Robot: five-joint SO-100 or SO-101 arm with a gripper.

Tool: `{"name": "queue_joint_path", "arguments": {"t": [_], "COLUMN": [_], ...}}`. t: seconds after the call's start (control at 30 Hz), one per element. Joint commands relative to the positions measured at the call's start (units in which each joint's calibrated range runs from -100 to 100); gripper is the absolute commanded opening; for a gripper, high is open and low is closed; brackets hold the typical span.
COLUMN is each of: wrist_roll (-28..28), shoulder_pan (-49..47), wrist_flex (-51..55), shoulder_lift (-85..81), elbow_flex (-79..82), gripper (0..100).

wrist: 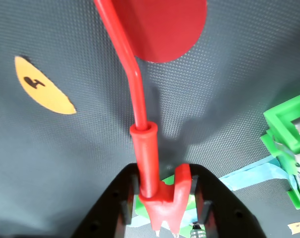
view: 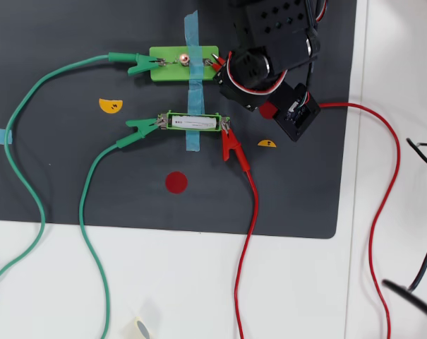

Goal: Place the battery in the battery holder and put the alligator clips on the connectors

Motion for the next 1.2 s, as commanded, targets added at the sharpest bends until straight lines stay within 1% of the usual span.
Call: {"name": "queue_joint_path", "arguments": {"t": [0.0,0.23,0.37,0.47,1.13,1.17], "wrist_roll": [0.23,1.32,1.32,1.32,1.48,2.42], "shoulder_pan": [0.97,1.07,1.07,2.79,2.89,2.89], "wrist_flex": [0.46,0.46,0.46,0.46,0.46,0.46], "shoulder_lift": [-0.39,-0.81,-0.73,-0.39,-0.3,-0.3], "elbow_flex": [-2.05,-1.96,-1.88,-1.96,-1.61,-1.7], "gripper": [1,1,1,1,1,1]}}
